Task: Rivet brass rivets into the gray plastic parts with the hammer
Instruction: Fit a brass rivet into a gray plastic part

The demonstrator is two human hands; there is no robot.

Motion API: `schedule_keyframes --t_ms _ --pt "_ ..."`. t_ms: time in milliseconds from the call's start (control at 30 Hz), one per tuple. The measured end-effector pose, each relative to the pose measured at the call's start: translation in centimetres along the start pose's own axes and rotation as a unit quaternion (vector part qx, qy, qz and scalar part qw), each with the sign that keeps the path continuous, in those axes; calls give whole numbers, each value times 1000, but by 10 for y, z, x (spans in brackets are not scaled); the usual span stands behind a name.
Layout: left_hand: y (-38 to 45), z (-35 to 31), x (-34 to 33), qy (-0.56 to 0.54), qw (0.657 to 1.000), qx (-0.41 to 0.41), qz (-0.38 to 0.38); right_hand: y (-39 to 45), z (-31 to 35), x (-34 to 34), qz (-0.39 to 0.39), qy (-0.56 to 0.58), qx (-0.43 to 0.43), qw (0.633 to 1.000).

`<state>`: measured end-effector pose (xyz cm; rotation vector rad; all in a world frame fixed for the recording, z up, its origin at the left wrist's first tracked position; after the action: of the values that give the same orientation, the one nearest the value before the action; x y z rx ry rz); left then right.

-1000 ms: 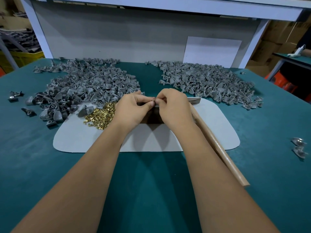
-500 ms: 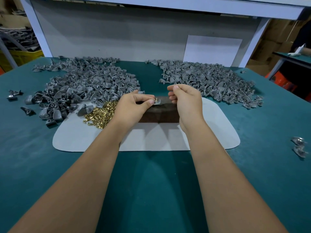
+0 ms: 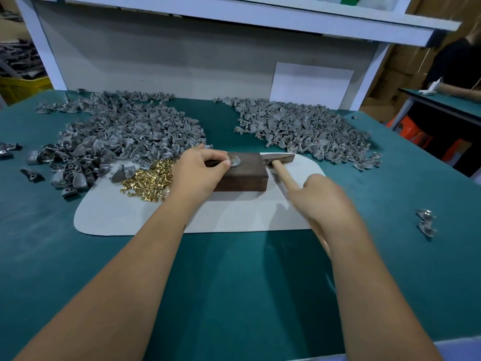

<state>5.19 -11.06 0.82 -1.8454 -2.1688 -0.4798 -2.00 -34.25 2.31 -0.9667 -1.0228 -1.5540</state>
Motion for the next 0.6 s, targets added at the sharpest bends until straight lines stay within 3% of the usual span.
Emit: schedule_keyframes --t_ms 67,133,200,300,400,500,600 --pt "-3 -3 1 28 999 -12 -31 -1 1 -5 17 -56 32 998" --pt "-5 -5 2 31 998 -16 -48 3 1 -8 42 -43 47 997" --pt "-7 -5 2 19 999 -13 -45 7 0 -11 88 92 11 992" --pt "-9 -3 0 -12 1000 -3 -24 7 -3 -17 119 275 -48 953" --pt "-10 -3 0 2 1000 4 -27 0 -2 -17 81 365 -30 927" --pt "-9 -4 0 13 999 6 -37 -10 0 0 -20 329 32 943" --pt "-9 -4 0 18 999 13 -34 -21 11 27 -123 316 104 935"
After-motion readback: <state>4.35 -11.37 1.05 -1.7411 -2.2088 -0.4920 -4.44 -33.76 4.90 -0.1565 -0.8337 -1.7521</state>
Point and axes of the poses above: each hand's wrist, its own y-axis towards the middle knuckle, its own x-axis out of the back of the hand, z = x × y, the point moved 7 cm from there along y, towards the middle knuckle, and after that the axes turned 15 degrees about x, right-handed, at the moved point
